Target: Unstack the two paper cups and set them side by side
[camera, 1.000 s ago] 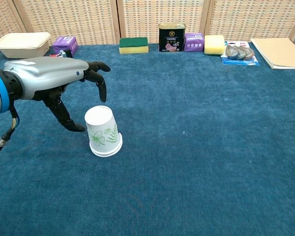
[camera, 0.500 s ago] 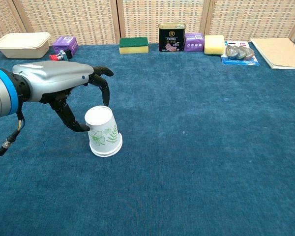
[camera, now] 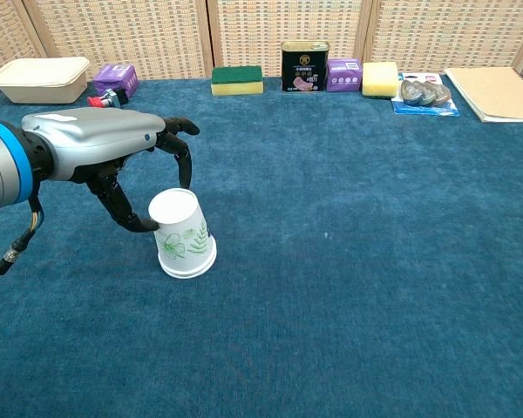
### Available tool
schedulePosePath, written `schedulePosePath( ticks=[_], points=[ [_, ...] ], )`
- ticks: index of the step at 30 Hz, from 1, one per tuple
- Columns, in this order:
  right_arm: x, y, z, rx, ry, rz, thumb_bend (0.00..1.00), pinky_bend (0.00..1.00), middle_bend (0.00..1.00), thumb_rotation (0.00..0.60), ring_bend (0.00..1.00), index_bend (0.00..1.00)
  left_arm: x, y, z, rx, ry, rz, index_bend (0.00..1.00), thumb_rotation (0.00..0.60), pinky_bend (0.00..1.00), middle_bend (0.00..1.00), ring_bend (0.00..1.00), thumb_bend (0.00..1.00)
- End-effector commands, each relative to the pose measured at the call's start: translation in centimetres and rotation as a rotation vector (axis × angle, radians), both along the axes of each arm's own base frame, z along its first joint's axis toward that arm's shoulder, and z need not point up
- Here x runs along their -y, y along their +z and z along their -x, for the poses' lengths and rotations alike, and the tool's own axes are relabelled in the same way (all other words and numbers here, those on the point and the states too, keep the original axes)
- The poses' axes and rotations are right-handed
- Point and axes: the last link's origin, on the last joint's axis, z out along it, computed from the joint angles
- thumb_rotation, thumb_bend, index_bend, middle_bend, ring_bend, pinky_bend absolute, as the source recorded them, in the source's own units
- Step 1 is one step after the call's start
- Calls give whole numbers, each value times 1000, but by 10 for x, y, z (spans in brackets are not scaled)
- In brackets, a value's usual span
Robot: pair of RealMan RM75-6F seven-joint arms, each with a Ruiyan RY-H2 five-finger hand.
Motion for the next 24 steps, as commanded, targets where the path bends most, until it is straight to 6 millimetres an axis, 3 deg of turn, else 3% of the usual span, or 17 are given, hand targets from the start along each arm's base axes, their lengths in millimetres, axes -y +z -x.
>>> schedulePosePath(
  ticks=[1,13,18,24],
  points=[
    [0,0,0,0,0,1,0,0,0,600,0,105,0,0,0,1,-1,-1,401,600,139,0,0,237],
    [0,-1,0,-1,0,-3,0,0,0,600,0,105,3,19,-9,37,-16,-28,402,600,139,0,0,238],
    [0,0,0,-1,-1,-1,0,0,0,600,0,105,6,34,-12,63,-21,-46,401,600,139,0,0,239],
    [0,-2,-1,-5,-1,-8,0,0,0,600,0,105,10,67,-15,150,-17,-73,401,600,139,0,0,237]
  ],
)
